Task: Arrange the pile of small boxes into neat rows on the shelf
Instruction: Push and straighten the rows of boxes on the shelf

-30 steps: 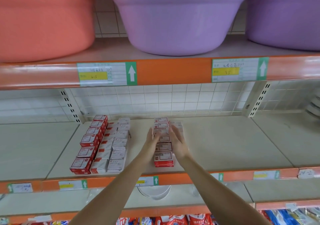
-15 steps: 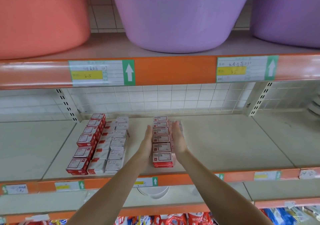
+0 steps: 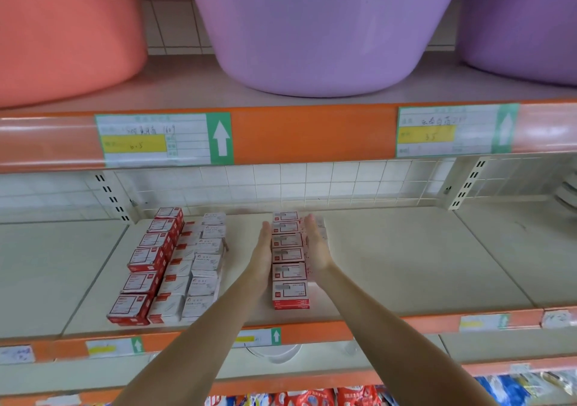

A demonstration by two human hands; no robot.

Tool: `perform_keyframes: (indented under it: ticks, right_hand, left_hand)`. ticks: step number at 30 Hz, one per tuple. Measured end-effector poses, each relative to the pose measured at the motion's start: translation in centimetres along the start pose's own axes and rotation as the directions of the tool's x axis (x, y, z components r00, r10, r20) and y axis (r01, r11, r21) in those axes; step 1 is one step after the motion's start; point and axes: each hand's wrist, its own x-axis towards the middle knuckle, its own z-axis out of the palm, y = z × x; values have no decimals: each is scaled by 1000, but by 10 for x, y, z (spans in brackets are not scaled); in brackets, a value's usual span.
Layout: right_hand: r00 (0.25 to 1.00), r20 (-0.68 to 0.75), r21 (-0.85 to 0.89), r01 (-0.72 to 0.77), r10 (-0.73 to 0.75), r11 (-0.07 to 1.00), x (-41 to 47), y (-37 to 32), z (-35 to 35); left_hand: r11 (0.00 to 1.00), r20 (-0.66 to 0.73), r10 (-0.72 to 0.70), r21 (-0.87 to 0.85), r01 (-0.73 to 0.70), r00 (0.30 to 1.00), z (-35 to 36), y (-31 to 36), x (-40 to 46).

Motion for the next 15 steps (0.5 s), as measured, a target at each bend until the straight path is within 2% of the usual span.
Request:
perform_keyframes:
  ticks: [3,6,10,14,15]
  right_hand:
    - [998,33,3,-49,49,999,-11,-20,5]
    - [998,67,-27,13,-12,1000,-13,-31,-1]
    - [998,-10,-31,68,-68,997,5,-31,-5]
    - [1000,-6,-111,-27,27,993,18,-21,4]
    - [999,3,-118,-32,33,992,25,-13,4]
  left_hand:
    - [999,3,-15,35,15,1000,3,5,5]
    - [997,31,-38,61,37,999,0,10,12]
    - [998,8,-55,40,54,998,-3,23,23]
    - [991,-36,-94,97,97,995,4,17,28]
    - [990,-73,-48,126,57,996,3,17,25]
